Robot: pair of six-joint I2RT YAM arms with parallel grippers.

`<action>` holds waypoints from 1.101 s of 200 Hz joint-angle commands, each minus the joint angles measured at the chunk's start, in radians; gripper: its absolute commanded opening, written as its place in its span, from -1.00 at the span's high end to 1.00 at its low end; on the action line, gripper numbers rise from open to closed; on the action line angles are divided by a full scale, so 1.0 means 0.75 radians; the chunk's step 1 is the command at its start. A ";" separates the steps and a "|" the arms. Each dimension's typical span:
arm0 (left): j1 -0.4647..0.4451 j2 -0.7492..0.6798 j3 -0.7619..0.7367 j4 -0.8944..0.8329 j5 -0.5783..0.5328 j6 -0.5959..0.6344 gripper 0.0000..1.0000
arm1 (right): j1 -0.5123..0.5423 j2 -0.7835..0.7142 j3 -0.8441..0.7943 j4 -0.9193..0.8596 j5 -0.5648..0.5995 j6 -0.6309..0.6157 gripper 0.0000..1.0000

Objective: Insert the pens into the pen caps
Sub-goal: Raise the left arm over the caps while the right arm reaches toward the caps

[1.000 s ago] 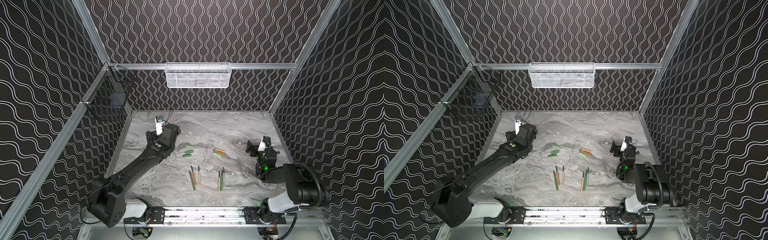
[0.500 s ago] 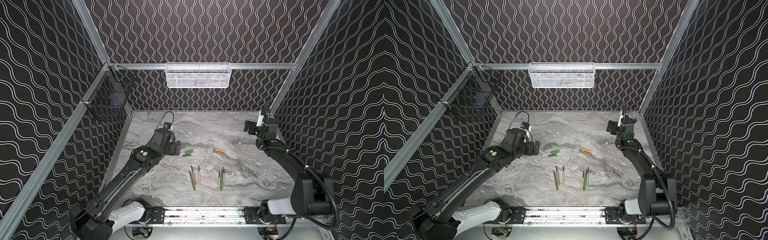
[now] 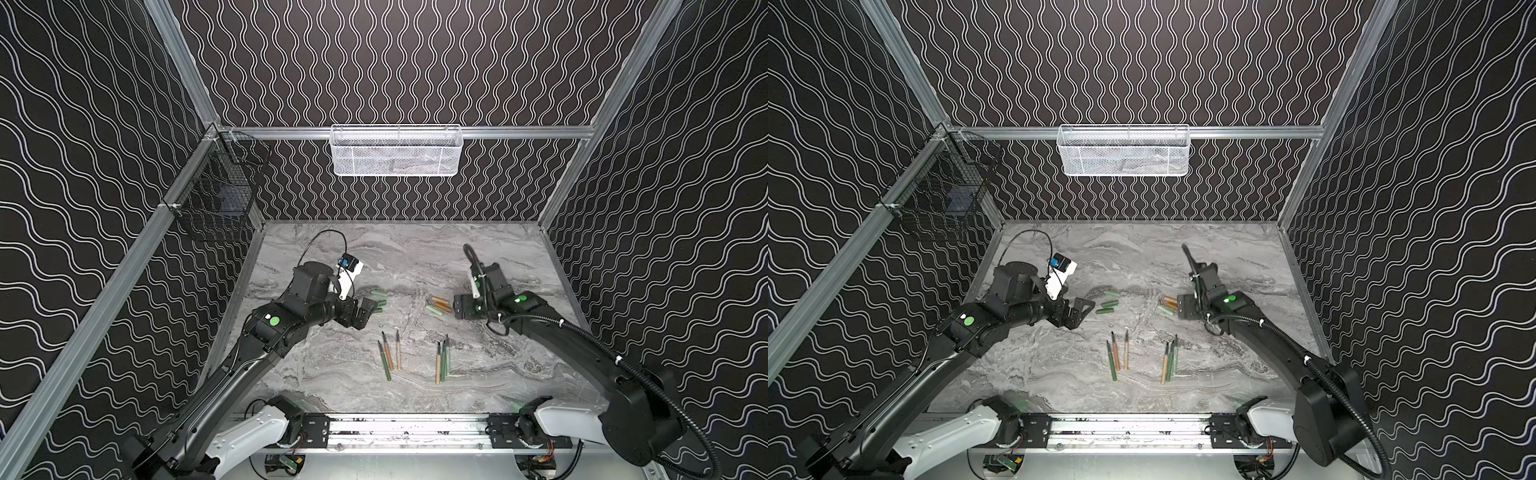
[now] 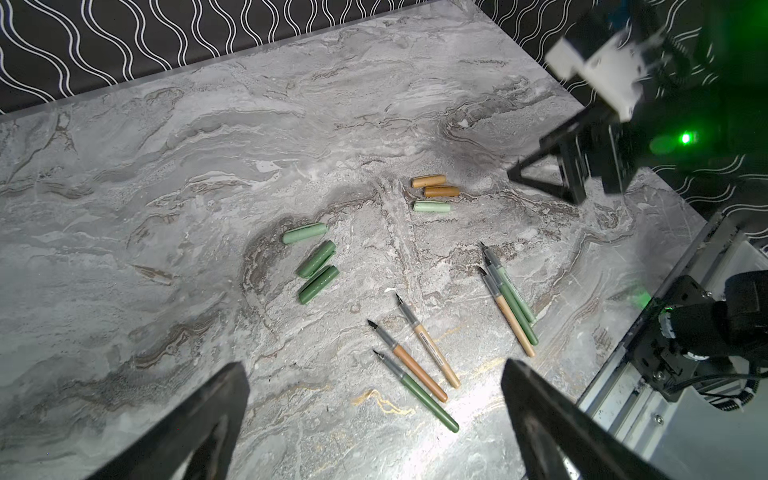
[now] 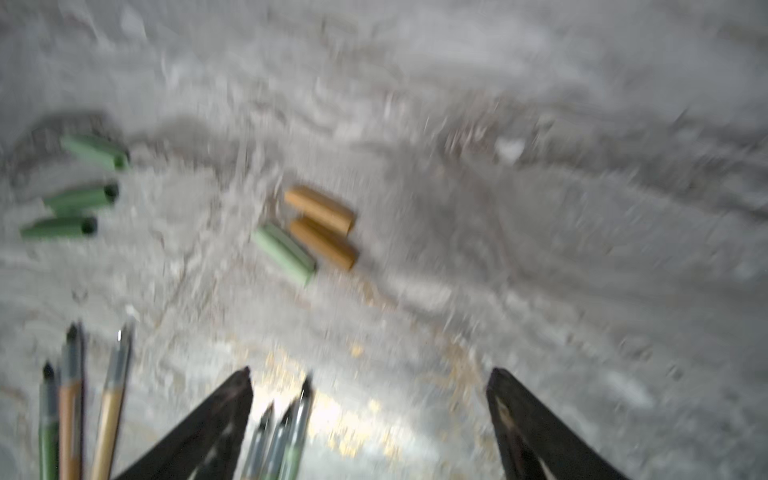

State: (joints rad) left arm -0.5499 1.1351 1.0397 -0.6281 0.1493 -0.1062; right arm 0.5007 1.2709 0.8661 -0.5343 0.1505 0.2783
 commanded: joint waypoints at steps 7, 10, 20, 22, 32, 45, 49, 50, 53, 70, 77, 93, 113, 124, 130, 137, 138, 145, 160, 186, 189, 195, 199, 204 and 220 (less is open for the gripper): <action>0.001 -0.006 -0.024 0.060 0.016 0.003 -0.98 | 0.096 -0.038 -0.107 -0.096 -0.068 0.222 -0.67; 0.001 -0.006 -0.024 0.057 0.016 0.003 -0.98 | 0.111 -0.039 -0.119 -0.093 -0.070 0.234 -0.66; 0.001 -0.006 -0.024 0.049 0.007 0.007 -0.98 | 0.159 -0.036 -0.140 -0.087 -0.070 0.275 -0.56; 0.001 -0.006 -0.024 0.047 0.005 0.007 -0.98 | 0.172 -0.034 -0.144 -0.088 -0.068 0.282 -0.54; 0.001 -0.005 -0.026 0.038 -0.012 0.007 -0.98 | 0.216 -0.021 -0.152 -0.089 -0.052 0.315 -0.48; 0.001 -0.002 -0.030 0.031 -0.034 0.009 -0.98 | 0.264 0.005 -0.163 -0.095 -0.034 0.343 -0.39; 0.001 0.000 -0.030 0.028 -0.039 0.012 -0.98 | 0.273 0.017 -0.166 -0.096 -0.036 0.347 -0.37; 0.001 0.001 -0.029 0.028 -0.040 0.013 -0.98 | 0.276 0.019 -0.167 -0.095 -0.037 0.347 -0.36; 0.003 0.002 -0.028 0.025 -0.045 0.013 -0.98 | 0.283 0.027 -0.170 -0.093 -0.039 0.349 -0.33; 0.006 0.021 -0.021 0.015 -0.058 0.013 -0.98 | 0.318 0.071 -0.181 -0.091 -0.036 0.361 -0.20; 0.010 0.028 -0.015 0.011 -0.054 0.013 -0.98 | 0.328 0.083 -0.186 -0.089 -0.029 0.364 -0.17; 0.026 0.040 -0.008 0.009 -0.035 0.009 -0.98 | 0.337 0.098 -0.186 -0.069 -0.006 0.365 -0.13; 0.057 0.041 -0.010 0.019 -0.013 0.003 -0.98 | 0.336 0.123 -0.151 -0.037 0.006 0.340 -0.08; 0.073 0.037 -0.015 0.023 -0.007 0.001 -0.98 | 0.331 0.148 -0.130 -0.009 0.010 0.308 -0.08; 0.081 0.037 -0.019 0.026 -0.007 0.001 -0.98 | 0.325 0.167 -0.116 0.004 0.013 0.290 -0.08; 0.089 0.038 -0.022 0.026 -0.010 0.001 -0.98 | 0.312 0.194 -0.096 0.017 0.006 0.267 -0.08; 0.091 0.038 -0.022 0.026 -0.010 0.001 -0.98 | 0.310 0.197 -0.092 0.020 0.003 0.264 -0.08; 0.098 0.039 -0.022 0.022 -0.017 -0.003 -0.98 | 0.293 0.226 -0.067 0.030 -0.015 0.236 -0.08; 0.106 0.044 -0.024 0.017 -0.028 -0.001 -0.98 | 0.269 0.290 -0.008 0.044 -0.040 0.187 -0.10; 0.112 0.041 -0.028 0.009 -0.047 -0.001 -0.98 | 0.218 0.404 0.071 0.072 -0.092 0.120 -0.14; 0.113 0.039 -0.029 0.009 -0.049 -0.001 -0.98 | 0.211 0.418 0.077 0.075 -0.102 0.112 -0.15; 0.115 0.036 -0.032 0.010 -0.055 0.000 -0.98 | 0.197 0.434 0.088 0.083 -0.122 0.101 -0.18; 0.115 0.035 -0.033 0.009 -0.057 -0.001 -0.98 | 0.188 0.445 0.093 0.089 -0.132 0.095 -0.20; 0.115 0.031 -0.036 0.011 -0.058 -0.002 -0.98 | 0.179 0.454 0.098 0.098 -0.139 0.088 -0.21; 0.117 0.027 -0.038 0.014 -0.062 -0.003 -0.98 | 0.151 0.477 0.109 0.116 -0.163 0.069 -0.27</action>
State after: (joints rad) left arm -0.4660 1.1587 1.0145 -0.6319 0.1150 -0.1055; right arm 0.6346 1.6054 0.9287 -0.4828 0.0803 0.3721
